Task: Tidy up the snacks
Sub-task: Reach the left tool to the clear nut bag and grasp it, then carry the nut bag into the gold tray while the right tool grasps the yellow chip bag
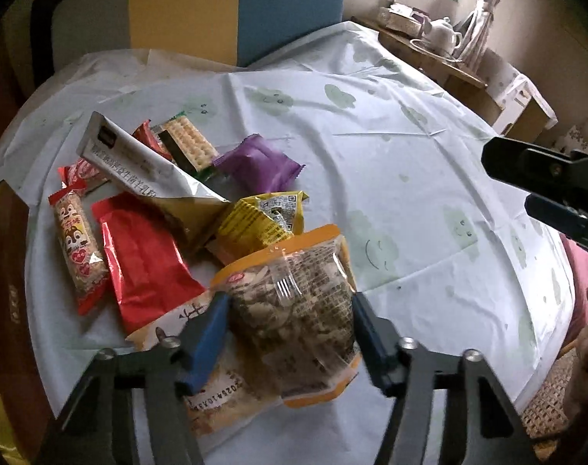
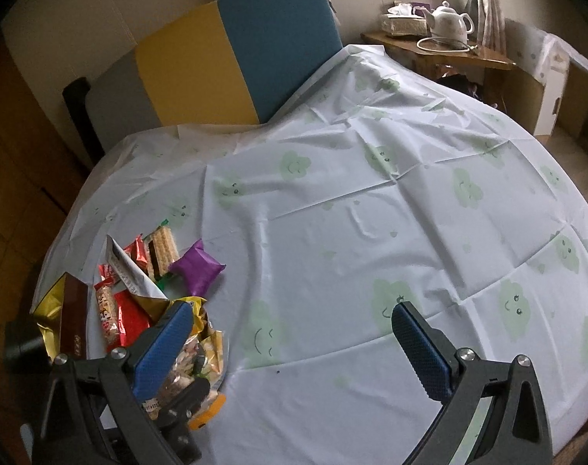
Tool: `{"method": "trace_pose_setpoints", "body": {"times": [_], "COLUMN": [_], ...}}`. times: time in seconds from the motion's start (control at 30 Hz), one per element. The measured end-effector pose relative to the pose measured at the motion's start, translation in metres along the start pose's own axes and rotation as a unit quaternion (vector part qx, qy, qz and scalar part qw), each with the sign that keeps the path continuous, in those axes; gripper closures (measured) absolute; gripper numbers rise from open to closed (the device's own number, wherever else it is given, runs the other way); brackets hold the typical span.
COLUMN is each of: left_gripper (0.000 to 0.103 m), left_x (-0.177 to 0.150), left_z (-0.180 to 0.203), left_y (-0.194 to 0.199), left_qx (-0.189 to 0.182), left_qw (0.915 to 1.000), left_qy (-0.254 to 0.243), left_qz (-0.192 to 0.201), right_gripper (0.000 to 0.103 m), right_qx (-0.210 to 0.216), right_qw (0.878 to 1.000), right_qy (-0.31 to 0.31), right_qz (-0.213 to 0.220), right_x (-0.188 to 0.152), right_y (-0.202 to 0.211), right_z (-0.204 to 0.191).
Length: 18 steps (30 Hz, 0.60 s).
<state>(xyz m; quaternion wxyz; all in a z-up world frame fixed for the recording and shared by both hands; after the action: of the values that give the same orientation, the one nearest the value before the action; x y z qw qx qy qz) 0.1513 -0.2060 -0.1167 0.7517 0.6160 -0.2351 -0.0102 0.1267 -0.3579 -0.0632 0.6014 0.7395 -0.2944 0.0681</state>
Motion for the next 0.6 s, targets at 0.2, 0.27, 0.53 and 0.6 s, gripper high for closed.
{"method": "trace_pose_setpoints", "body": {"times": [0.2,0.27,0.53,0.6], "left_gripper": [0.061,0.061,0.061,0.061], "left_x": [-0.016,-0.026,-0.095,-0.111], "left_z": [-0.009,-0.015,-0.052,-0.058], "left_y": [0.033,0.047,0.075,0.074], "left_qx": [-0.028,-0.036,-0.012,0.000], "left_qw": [0.9984,0.9975,0.9959,0.9957], "left_qy": [-0.033,-0.041,-0.074,-0.081], "left_qz": [0.036,0.046,0.050,0.045], "right_gripper": [0.000,0.000,0.000,0.000], "right_qx": [-0.008,-0.015,-0.006,0.008], "right_qw": [1.000,1.000,0.997,0.995], "right_qy": [-0.002,0.002,0.054,0.067], "right_qz": [-0.002,-0.009,-0.056,-0.072], "right_x": [0.000,-0.002,-0.018,-0.024], "right_y": [-0.001,-0.004,-0.021,-0.025], "right_z": [0.003,0.003,-0.016,-0.023]}}
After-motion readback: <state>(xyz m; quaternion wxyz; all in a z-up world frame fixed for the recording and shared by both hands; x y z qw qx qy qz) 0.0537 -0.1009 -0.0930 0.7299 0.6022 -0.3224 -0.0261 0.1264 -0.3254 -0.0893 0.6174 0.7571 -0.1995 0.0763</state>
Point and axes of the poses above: each gripper's, at about its wrist camera, not at the fingertips, and y roughly against the way its jaws point, z to its right, x to its top, the point moved 7 cm from there along -y, roughly the way its jaws point, and after that the axes turned 8 degrees about -z, right-handed, at the moved point
